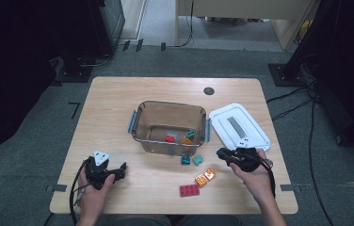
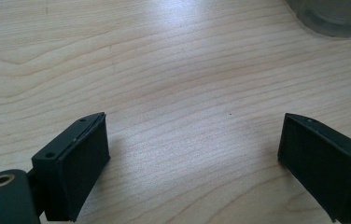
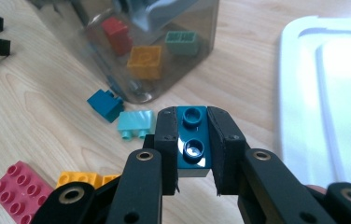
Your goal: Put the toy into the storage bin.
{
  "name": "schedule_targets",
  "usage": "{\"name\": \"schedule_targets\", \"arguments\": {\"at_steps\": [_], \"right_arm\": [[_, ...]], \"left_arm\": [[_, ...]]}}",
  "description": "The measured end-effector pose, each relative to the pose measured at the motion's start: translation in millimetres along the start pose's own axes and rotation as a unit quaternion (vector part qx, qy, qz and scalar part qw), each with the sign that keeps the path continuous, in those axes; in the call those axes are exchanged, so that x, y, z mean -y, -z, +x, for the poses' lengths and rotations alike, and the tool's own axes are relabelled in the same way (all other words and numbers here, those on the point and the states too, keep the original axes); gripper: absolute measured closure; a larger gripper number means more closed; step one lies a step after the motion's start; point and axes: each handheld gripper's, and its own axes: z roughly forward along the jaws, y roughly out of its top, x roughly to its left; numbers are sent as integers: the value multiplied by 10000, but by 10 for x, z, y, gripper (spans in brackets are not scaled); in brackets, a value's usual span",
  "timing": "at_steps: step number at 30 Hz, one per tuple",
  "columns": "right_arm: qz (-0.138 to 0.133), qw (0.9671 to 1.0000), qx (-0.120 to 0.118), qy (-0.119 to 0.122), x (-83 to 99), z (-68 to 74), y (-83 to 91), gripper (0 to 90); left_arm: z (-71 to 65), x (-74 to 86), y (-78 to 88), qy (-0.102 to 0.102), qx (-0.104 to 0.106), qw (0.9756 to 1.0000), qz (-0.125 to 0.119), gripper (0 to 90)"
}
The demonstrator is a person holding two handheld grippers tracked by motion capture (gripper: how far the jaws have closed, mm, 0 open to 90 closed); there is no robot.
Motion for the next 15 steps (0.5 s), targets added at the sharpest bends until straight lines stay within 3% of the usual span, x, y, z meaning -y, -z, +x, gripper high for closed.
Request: {"name": "schedule_targets", "arguments": {"at_steps": [15], "right_arm": [[-178, 9997, 95, 130, -403, -72, 225, 763]], "left_arm": [[0, 0, -1, 3, 2, 10000, -2, 84]]}}
